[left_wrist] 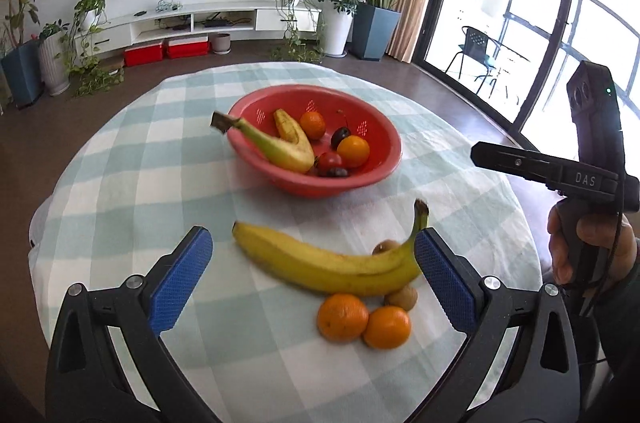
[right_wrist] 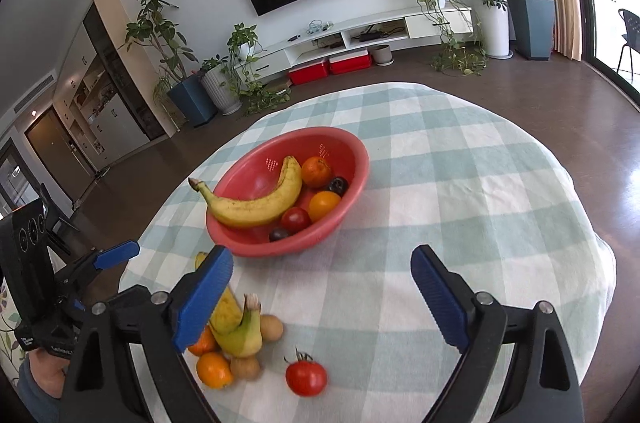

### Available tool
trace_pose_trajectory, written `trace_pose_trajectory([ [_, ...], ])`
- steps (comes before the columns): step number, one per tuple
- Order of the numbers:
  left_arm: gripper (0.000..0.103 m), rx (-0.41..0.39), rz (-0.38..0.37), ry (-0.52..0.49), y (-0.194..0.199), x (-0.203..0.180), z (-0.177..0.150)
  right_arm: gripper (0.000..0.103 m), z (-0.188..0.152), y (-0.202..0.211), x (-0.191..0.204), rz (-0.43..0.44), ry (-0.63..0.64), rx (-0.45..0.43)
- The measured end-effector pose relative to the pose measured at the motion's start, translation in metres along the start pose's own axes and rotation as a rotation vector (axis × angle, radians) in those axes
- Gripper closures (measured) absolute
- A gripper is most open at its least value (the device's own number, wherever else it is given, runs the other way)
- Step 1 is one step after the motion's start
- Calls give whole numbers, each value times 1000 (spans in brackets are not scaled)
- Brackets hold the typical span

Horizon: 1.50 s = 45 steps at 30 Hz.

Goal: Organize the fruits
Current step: 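Move the left tool back to the fruit and close on an orange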

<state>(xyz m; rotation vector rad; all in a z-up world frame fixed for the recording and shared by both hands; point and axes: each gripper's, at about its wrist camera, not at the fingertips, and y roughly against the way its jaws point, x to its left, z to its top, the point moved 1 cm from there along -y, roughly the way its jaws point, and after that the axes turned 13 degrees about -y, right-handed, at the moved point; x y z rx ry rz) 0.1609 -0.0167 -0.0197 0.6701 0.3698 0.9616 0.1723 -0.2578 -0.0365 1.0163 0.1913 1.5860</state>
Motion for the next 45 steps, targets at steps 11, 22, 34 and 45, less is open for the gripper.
trace_pose_trajectory([
  [11,1,102,-21,38,2,-17,-66,11,-80,12,-13,3,-86,52],
  [22,1,172,-14,-116,-16,-13,-49,19,-121,4,10,-1,52,88],
  [34,36,252,-123,-285,-45,-22,-38,23,-122,3,13,1,68,94],
  [45,36,264,-170,-277,-58,-23,-37,23,-125,3,15,2,77,102],
])
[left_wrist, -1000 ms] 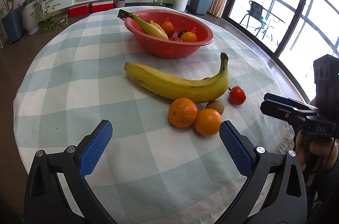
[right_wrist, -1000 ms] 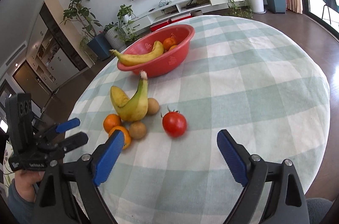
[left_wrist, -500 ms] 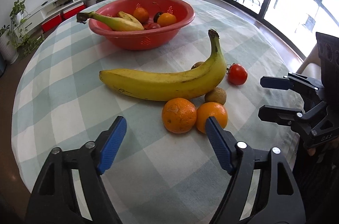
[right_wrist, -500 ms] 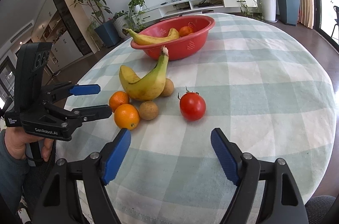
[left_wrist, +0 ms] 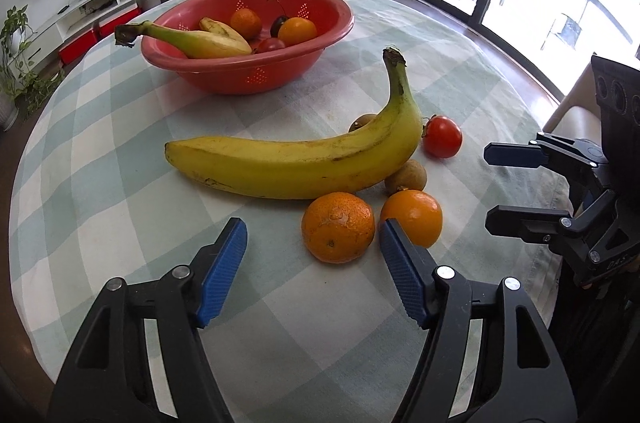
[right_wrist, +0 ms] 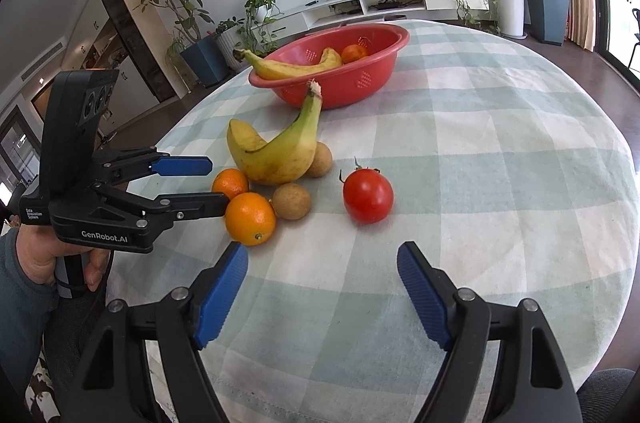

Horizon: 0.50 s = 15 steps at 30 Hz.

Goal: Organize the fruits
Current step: 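Move the left tool back to the fruit and close on an orange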

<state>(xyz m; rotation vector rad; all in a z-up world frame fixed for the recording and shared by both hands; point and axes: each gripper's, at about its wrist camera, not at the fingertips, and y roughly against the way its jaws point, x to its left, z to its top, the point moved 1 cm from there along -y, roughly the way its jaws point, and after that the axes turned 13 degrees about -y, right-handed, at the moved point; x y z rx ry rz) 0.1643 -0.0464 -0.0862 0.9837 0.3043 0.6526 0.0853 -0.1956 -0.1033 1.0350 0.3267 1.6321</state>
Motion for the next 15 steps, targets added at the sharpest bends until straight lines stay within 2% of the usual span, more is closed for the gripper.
trace_pose_trajectory([
  [3,36,23,-9,-12,-11,-3,4,23,-1,0,1,0,0,0],
  [5,47,32,-15,-15,-16,-6,6,23,-1,0,1,0,1,0],
  [7,52,31,-21,-16,-19,-9,7,23,-1,0,0,0,1,0],
  [15,66,10,-18,-12,-20,-13,6,23,-3,1,3,-10,13,4],
])
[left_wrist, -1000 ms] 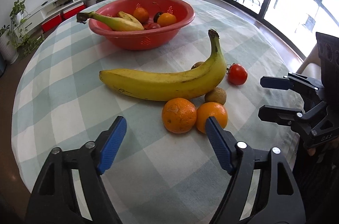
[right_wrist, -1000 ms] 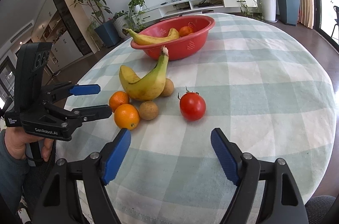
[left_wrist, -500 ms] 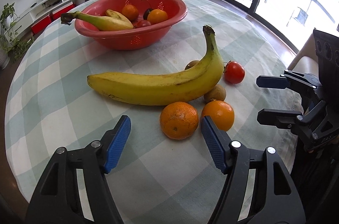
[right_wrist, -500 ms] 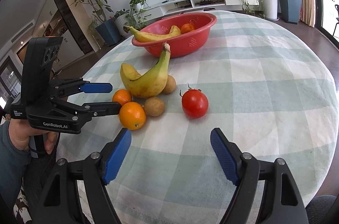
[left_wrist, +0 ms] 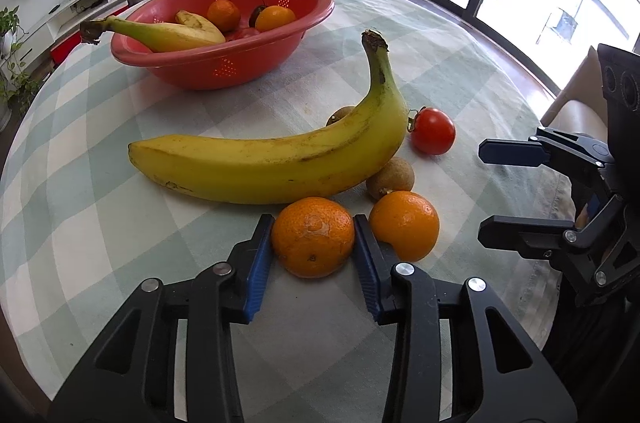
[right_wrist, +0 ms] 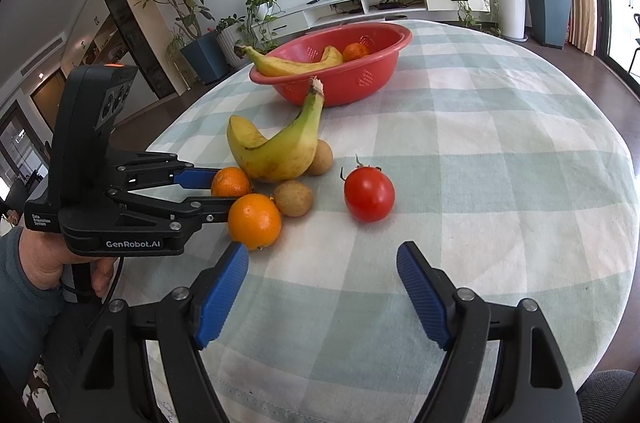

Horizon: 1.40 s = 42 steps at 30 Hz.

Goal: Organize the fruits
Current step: 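Move the left tool back to the fruit and close on an orange, then lift the orange with the left tool while the right tool grasps a small orange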

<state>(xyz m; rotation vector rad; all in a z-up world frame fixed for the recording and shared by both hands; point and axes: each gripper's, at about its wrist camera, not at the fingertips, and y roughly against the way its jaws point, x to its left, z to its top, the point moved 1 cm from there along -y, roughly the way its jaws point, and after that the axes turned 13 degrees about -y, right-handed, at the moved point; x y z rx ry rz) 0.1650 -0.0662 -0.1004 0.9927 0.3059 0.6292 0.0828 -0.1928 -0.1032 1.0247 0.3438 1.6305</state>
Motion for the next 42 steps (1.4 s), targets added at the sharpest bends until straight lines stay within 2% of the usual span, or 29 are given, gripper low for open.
trace_pose_trajectory([
  [7,67,-24,-13,65,6,5,-9,25,-1,-1,4,-18,21,7],
  [15,67,-83,-14,233,25,21,-36,32,4,-6,29,-2,69,31],
  [21,67,-103,-9,229,32,20,-37,34,8,-19,54,-8,127,56],
  [27,67,-125,-5,247,39,22,-45,38,10,-38,55,-35,96,113],
  [34,67,-135,-6,255,41,23,-47,43,10,-49,57,-50,82,133],
  [42,67,-130,-9,251,41,22,-46,58,15,-51,51,-44,47,132],
])
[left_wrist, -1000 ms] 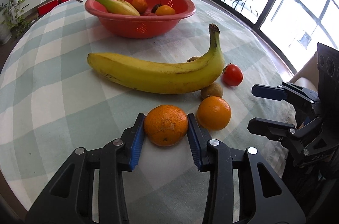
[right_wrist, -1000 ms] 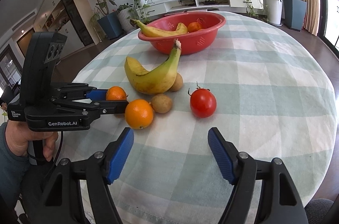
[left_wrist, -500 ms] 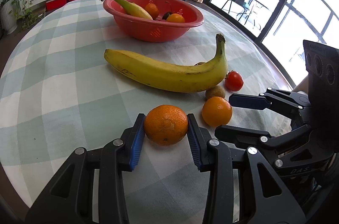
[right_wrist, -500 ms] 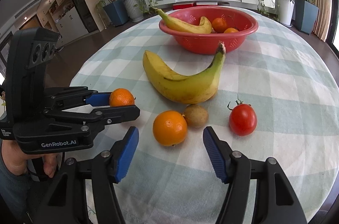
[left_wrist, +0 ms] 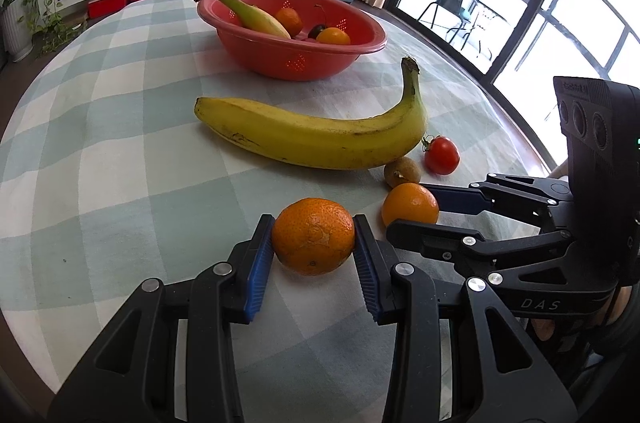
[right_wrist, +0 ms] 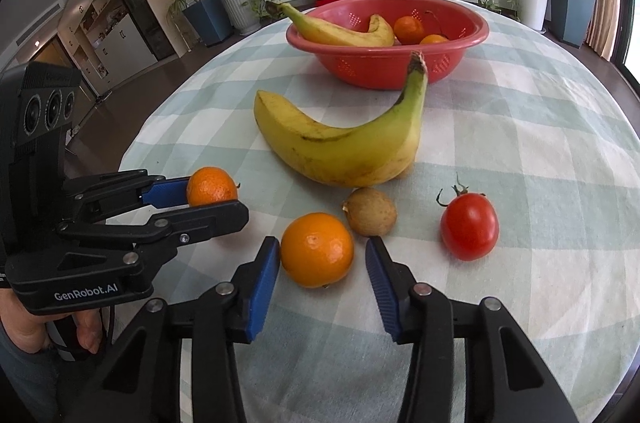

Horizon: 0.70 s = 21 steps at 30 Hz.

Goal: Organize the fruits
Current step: 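Lift the orange with the left tool while the right tool grasps a small orange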

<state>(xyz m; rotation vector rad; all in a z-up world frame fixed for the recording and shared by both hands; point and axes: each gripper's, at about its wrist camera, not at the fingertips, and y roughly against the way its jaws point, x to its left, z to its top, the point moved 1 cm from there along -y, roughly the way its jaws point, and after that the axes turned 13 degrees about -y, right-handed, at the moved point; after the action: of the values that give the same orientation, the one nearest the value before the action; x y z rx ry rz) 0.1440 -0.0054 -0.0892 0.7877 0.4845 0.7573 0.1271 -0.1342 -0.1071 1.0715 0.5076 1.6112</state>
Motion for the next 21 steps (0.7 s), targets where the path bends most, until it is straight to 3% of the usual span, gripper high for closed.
trace_pose_trajectory([
  [3,67,3,0,1,-1,-1,0,64,-1,1,0,9,1,1],
  [21,67,-15,-10,-36,0,-9,3,64,2,43,-34,45,-76,-67],
])
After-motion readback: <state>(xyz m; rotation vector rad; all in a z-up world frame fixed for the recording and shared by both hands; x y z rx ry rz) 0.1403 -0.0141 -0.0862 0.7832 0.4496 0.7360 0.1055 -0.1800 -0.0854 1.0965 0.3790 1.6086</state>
